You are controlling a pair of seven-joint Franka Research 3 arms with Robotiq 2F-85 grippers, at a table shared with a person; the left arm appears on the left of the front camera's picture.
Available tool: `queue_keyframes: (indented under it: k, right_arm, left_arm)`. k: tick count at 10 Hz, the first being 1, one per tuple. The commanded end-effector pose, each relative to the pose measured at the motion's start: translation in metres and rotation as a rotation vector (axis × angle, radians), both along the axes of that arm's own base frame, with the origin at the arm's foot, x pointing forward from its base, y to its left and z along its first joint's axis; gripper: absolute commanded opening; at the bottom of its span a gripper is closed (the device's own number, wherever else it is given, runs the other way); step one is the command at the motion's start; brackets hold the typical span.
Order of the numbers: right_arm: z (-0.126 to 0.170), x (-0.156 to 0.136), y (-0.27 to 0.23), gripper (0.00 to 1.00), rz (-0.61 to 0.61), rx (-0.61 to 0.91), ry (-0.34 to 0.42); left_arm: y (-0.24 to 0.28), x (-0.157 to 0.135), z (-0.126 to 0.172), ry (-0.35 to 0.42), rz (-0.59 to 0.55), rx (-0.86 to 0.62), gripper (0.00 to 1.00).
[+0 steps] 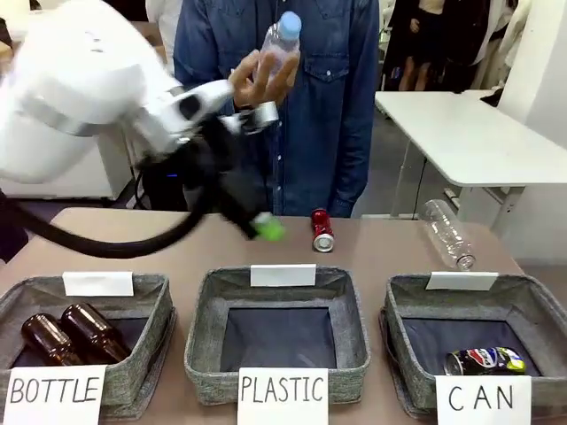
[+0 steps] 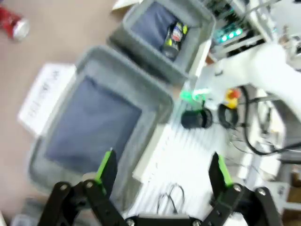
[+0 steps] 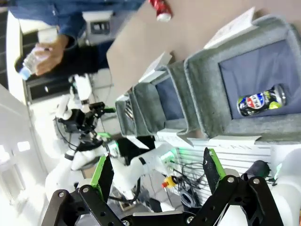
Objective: Sort the can waste into the basket.
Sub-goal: Pick up the can waste from the table and place it in the right Fabric basket.
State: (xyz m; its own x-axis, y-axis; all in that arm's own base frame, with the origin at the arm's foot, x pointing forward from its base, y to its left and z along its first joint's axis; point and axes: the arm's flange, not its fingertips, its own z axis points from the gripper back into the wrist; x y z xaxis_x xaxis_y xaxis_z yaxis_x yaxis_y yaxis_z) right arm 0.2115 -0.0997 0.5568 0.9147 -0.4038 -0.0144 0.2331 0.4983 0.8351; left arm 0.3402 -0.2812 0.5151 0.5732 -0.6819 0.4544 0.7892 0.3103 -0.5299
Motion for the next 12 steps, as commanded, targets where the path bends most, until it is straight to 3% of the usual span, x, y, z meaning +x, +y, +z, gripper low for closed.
queue_keyframes:
  k: [1, 3, 4, 6, 8, 9, 10, 12]
  right_arm:
    - [0.004, 0.040, 0.033, 1.00, 0.125, -0.018, 0.004]
    - [-0.006, 0.082, 0.096, 1.00, 0.262, -0.027, 0.050]
    - [-0.013, 0.101, 0.124, 1.00, 0.318, 0.021, 0.023]
    - [-0.036, 0.129, 0.176, 1.00, 0.405, 0.162, 0.057]
    - [-0.047, 0.155, 0.196, 1.00, 0.284, 0.325, 0.058]
    - [-0.041, 0.165, 0.190, 1.00, 0.205, 0.421, 0.085]
    - [-0.050, 0.137, 0.196, 1.00, 0.343, 0.227, 0.092]
    - [-0.050, 0.137, 0.196, 1.00, 0.343, 0.227, 0.092]
  left_arm:
    - [0.062, -0.007, 0.008, 0.104, 0.070, 0.006, 1.00]
    - [0.151, -0.015, 0.019, 0.162, 0.254, -0.158, 1.00]
    - [0.193, -0.020, 0.021, 0.168, 0.373, -0.285, 1.00]
    - [0.262, -0.035, 0.019, 0.226, 0.545, -0.611, 1.00]
    - [0.310, -0.045, -0.002, 0.236, 0.667, -0.700, 1.00]
    - [0.286, -0.031, 0.021, 0.244, 0.535, -0.552, 1.00]
    - [0.286, -0.031, 0.021, 0.244, 0.535, -0.552, 1.00]
    - [0.286, -0.031, 0.021, 0.244, 0.535, -0.552, 1.00]
